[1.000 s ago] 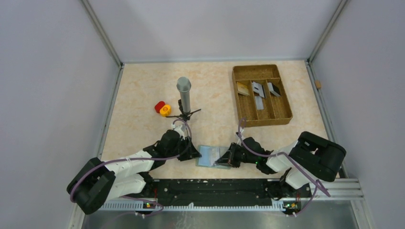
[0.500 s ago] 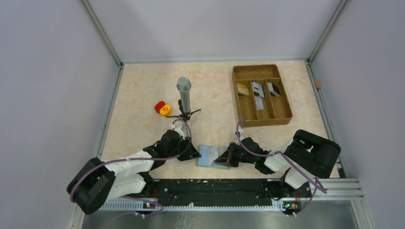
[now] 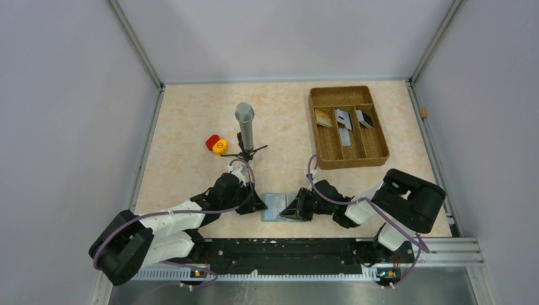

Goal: Put the credit cards into the card holder
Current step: Insert the credit card into the card holder.

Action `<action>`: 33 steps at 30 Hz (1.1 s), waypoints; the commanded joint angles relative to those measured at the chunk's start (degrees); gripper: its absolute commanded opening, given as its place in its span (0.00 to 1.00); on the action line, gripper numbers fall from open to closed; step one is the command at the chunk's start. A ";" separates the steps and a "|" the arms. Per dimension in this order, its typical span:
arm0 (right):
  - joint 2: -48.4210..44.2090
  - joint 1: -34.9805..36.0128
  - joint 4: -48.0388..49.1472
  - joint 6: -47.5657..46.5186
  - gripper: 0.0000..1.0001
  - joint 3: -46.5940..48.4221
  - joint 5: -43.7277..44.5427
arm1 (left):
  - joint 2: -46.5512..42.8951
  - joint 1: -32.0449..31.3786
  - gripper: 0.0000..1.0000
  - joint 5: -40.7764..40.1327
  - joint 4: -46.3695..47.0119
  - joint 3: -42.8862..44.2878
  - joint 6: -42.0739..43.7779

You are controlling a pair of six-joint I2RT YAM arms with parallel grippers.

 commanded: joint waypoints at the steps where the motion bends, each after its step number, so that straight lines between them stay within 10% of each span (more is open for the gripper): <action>1: -4.40 1.03 -10.95 -3.26 0.12 2.82 2.07 | -1.05 -0.20 0.37 0.46 0.27 -0.55 0.22; 16: -16.84 2.00 -47.58 -18.09 0.49 15.73 13.52 | -4.10 -0.21 0.43 -1.88 -2.50 0.39 0.41; 33: -5.97 7.37 -45.51 -20.70 0.42 24.89 11.93 | -3.68 -0.25 0.35 -0.48 -1.14 -0.89 -0.42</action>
